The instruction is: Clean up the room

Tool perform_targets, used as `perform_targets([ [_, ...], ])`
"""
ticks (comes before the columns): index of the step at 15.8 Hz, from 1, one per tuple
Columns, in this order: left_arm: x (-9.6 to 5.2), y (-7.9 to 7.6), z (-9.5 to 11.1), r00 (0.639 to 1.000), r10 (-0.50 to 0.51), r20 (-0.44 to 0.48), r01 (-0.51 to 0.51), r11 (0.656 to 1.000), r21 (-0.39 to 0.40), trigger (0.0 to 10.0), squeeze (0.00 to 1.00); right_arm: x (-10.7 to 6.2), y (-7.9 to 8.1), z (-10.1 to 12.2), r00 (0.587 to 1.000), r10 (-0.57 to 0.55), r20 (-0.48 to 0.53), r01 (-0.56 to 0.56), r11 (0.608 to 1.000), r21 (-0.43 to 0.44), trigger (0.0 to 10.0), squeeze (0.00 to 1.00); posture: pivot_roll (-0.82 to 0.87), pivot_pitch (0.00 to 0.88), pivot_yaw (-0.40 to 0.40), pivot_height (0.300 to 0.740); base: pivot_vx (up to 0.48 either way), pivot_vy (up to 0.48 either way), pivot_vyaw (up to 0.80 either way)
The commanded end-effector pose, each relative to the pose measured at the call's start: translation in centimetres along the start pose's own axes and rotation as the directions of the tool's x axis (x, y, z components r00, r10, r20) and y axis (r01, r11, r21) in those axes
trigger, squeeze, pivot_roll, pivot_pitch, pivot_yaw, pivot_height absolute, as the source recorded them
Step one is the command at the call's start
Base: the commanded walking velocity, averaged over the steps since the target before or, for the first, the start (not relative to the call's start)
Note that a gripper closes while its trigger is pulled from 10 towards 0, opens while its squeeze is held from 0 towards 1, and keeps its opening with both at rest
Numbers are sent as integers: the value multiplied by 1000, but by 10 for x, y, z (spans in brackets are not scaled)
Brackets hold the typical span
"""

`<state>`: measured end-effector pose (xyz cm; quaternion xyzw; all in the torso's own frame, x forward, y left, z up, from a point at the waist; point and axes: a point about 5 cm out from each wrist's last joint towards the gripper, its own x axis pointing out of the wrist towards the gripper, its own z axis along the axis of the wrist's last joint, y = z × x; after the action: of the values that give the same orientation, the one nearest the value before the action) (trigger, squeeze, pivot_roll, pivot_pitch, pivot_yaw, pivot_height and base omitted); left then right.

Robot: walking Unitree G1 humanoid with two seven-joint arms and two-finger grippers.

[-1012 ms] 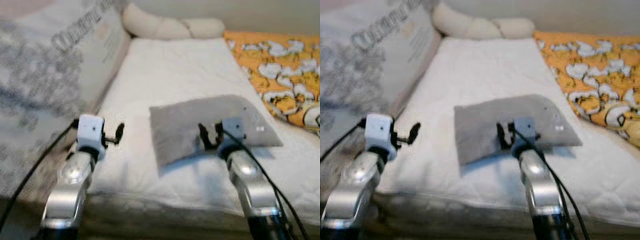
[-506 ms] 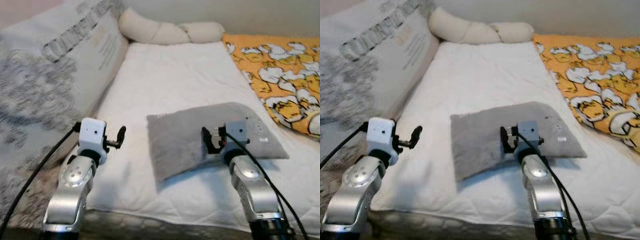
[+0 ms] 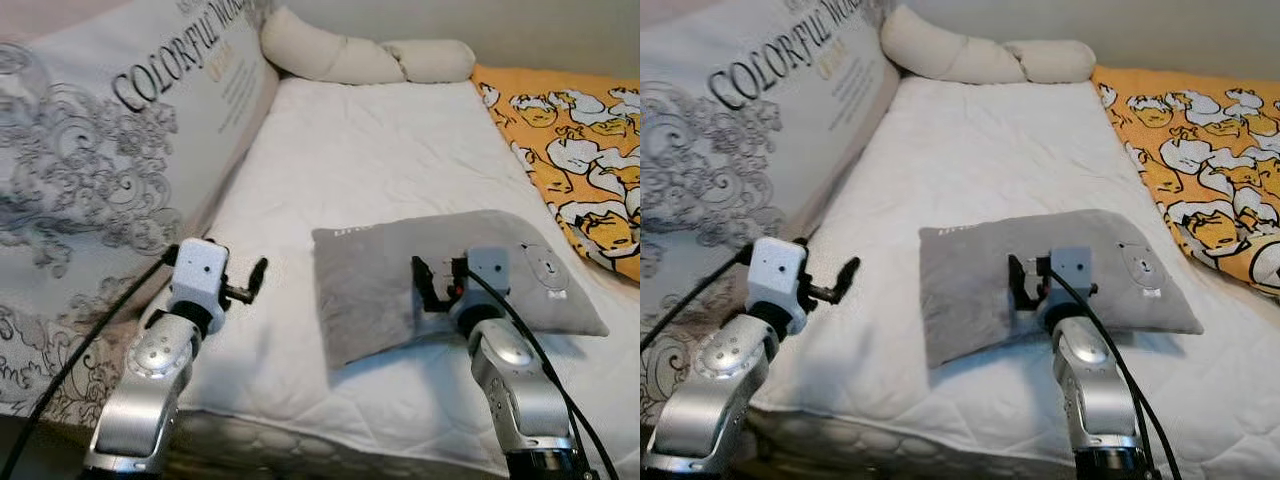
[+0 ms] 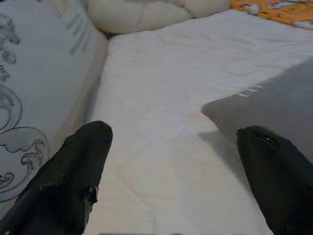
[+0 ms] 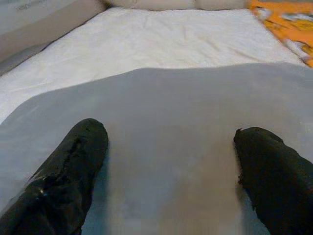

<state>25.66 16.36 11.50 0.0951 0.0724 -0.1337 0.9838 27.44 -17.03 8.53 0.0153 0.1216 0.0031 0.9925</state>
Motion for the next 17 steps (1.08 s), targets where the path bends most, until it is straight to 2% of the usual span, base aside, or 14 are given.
perform_targets([
  [1, -1, -2, 2, 1000, -26, -2, 26, 1000, 12, 10000, 0, -1, -9, 6, 998, -59, 13, 59, 997, 50, 10000, 1000, -4, 0, 31, 740, 0, 0, 0],
  [2, -2, -4, 1, 998, -57, -11, 58, 998, 17, 10000, 0, -1, -18, 4, 990, -134, -36, 138, 979, 148, 10000, 1000, -2, 0, 29, 740, 0, 0, 0],
  [3, -3, -4, 0, 997, -73, -17, 74, 997, 20, 10000, 0, -1, -22, 2, 984, -166, -60, 174, 967, 184, 10000, 1000, -2, 0, 30, 740, 0, 0, 0],
  [4, -4, -4, -2, 990, -132, -41, 133, 991, 33, 10000, 0, -3, -36, -5, 952, -274, -139, 304, 904, 301, 10000, 1000, -4, 0, 30, 740, 0, 0, 0],
  [6, -8, -4, -4, 973, -218, -72, 221, 974, 46, 10000, 0, -7, -45, -12, 921, -323, -216, 387, 816, 429, 10000, 1000, -5, 0, 30, 740, 0, 0, 0],
  [8, -10, -1, -4, 962, -260, -82, 265, 963, 56, 10000, 0, -11, -45, -19, 899, -331, -287, 435, 753, 494, 10000, 1000, -13, 0, 32, 740, 0, 0, 0],
  [9, -10, 1, -3, 955, -285, -86, 290, 955, 61, 10000, 0, -13, -42, -24, 907, -289, -305, 410, 770, 488, 10000, 1000, -18, 0, 31, 740, 0, 0, 0],
  [10, -9, 2, -2, 953, -290, -86, 296, 953, 62, 10000, 0, -13, -39, -26, 911, -269, -313, 398, 771, 497, 10000, 1000, -19, 0, 31, 740, 0, 0, 0],
  [11, -9, 2, -2, 948, -306, -88, 311, 948, 61, 10000, 0, -13, -32, -28, 926, -202, -318, 354, 753, 554, 10000, 1000, -25, 0, 32, 740, 0, 0, 0],
  [12, -8, 1, -1, 937, -337, -94, 344, 936, 68, 10000, 0, -12, -22, -30, 946, -108, -306, 291, 698, 654, 10000, 1000, -28, 0, 31, 740, 0, 0, 0],
  [14, -7, -1, -1, 922, -375, -100, 383, 921, 74, 10000, 0, -11, -11, -27, 979, 32, -200, 152, 534, 832, 10000, 1000, -34, 0, 34, 740, 0, 0, 0],
  [15, -7, -1, 0, 918, -384, -100, 391, 917, 72, 10000, 0, -12, -8, -26, 983, 77, -166, 107, 488, 866, 10000, 1000, -35, 0, 36, 740, 0, 0, 0],
  [16, -7, -2, 0, 915, -390, -100, 397, 915, 71, 10000, 0, -13, -7, -26, 982, 105, -154, 88, 471, 878, 10000, 1000, -35, 0, 36, 740, 0, 0, 0],
  [17, -7, -2, 1, 910, -403, -100, 411, 909, 71, 10000, 0, -13, -2, -34, 968, 194, -162, 61, 441, 896, 10000, 1000, -35, 0, 42, 740, 0, 0, 0],
])
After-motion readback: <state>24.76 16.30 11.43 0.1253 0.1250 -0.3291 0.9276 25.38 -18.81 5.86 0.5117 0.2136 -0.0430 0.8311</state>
